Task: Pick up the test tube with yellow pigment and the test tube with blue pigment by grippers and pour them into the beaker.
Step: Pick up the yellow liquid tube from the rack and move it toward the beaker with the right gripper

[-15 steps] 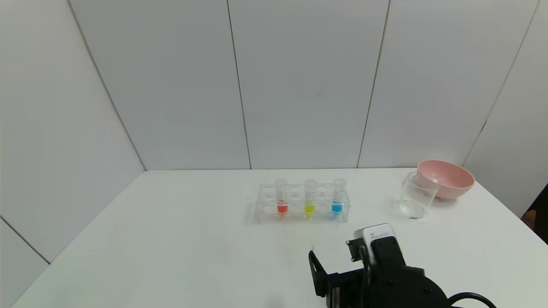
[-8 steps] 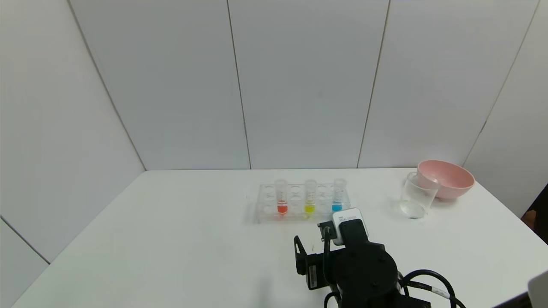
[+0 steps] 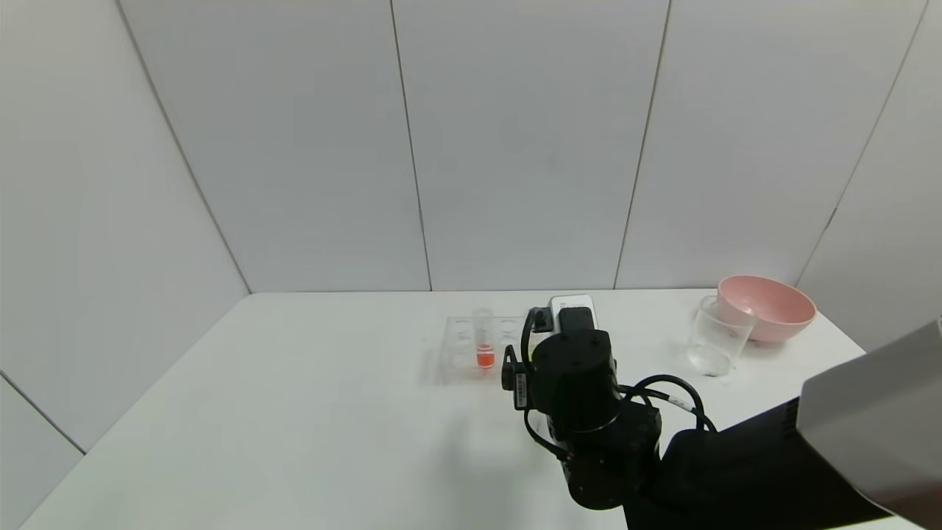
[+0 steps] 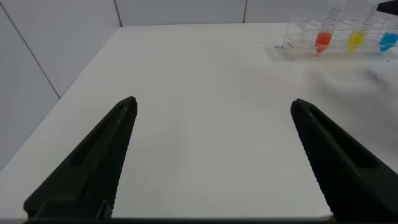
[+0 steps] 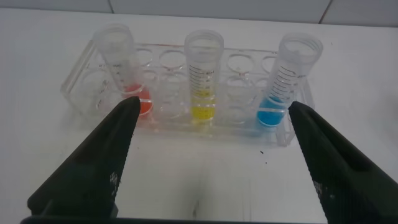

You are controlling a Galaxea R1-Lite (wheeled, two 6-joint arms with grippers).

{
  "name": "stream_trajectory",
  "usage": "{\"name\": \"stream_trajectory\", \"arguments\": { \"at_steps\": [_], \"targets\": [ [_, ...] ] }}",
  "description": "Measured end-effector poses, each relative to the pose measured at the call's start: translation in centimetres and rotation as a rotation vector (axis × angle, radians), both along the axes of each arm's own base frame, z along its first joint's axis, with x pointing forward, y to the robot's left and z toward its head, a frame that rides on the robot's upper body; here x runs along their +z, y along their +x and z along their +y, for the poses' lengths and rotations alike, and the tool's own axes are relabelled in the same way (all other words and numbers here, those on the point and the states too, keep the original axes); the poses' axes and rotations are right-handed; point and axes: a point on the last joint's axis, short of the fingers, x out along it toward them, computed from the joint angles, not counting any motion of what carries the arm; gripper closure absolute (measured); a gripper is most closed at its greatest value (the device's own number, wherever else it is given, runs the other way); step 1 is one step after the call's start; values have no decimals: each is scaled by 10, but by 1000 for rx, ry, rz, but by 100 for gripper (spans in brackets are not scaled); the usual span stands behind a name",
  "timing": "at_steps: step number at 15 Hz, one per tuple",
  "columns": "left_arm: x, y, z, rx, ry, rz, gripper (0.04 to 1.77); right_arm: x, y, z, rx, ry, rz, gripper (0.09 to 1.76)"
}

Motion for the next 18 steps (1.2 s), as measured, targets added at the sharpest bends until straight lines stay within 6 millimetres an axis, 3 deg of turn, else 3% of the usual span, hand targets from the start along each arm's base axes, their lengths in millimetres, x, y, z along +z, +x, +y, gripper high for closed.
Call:
{"name": "stream_trajectory", "arguments": {
  "at_steps": [7, 18],
  "targets": [
    [0, 0, 0, 0, 0, 0, 5, -10, 33, 15, -30, 8, -8, 14],
    [0, 0, 0, 0, 0, 0, 5, -24, 58, 23, -38, -6, -22, 14]
  ]
}}
